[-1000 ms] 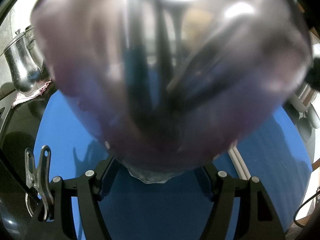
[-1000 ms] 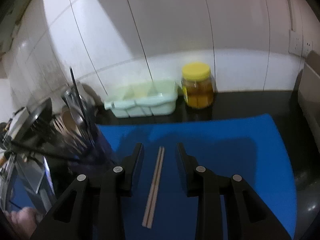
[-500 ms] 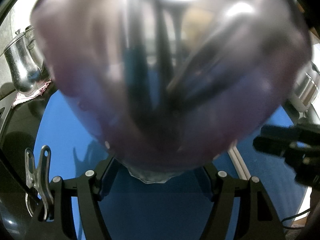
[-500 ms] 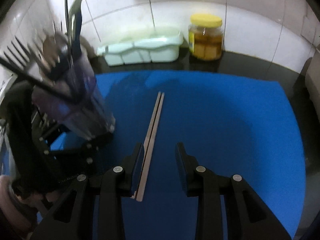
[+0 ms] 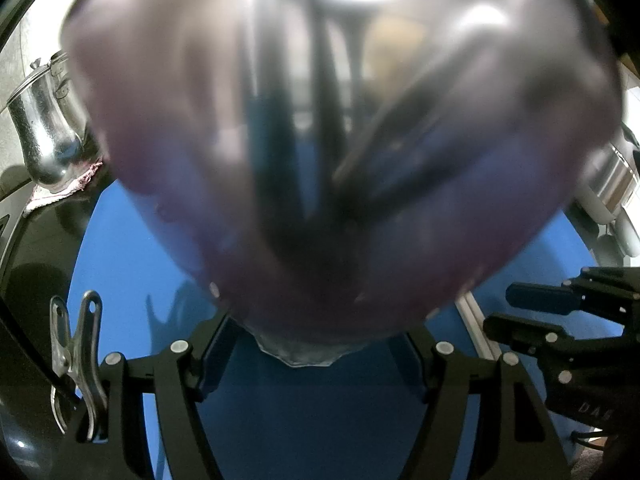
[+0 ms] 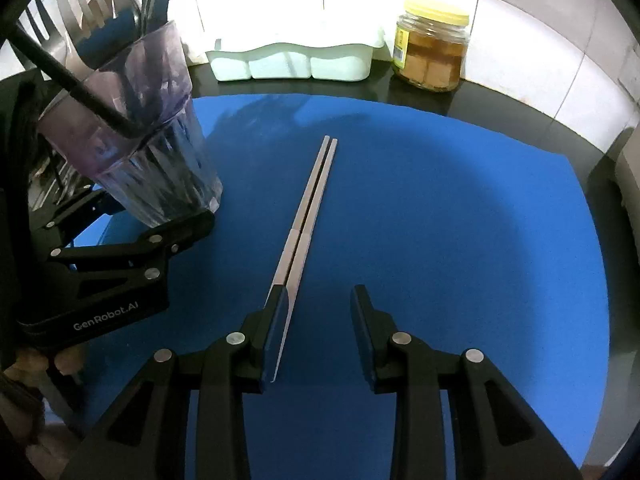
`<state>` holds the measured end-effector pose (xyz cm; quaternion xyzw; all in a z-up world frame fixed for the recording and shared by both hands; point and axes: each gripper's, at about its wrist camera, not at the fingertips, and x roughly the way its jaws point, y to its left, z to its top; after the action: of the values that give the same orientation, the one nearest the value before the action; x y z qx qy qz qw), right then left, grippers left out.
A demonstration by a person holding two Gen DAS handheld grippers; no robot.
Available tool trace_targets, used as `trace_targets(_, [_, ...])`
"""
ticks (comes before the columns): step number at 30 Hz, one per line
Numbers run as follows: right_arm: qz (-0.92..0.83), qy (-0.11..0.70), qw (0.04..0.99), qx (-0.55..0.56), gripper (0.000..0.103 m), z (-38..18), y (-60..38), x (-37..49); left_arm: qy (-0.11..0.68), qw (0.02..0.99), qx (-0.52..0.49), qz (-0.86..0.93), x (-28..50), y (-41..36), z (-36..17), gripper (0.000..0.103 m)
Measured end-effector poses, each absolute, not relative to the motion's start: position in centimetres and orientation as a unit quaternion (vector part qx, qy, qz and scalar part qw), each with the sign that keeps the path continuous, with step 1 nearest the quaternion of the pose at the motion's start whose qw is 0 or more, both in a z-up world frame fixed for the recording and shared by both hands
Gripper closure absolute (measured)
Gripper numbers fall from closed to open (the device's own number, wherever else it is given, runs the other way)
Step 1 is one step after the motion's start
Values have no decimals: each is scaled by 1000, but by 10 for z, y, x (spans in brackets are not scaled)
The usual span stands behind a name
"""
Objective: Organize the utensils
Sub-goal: 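Close the right tool on one wooden chopstick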
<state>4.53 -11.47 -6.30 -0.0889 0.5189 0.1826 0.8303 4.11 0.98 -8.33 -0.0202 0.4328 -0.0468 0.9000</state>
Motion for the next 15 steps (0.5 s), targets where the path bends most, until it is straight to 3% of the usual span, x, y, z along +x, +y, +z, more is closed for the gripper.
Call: trace_targets(15, [195, 509, 825, -149, 70, -58, -109, 28, 433, 900, -20, -46, 41, 9, -83, 30])
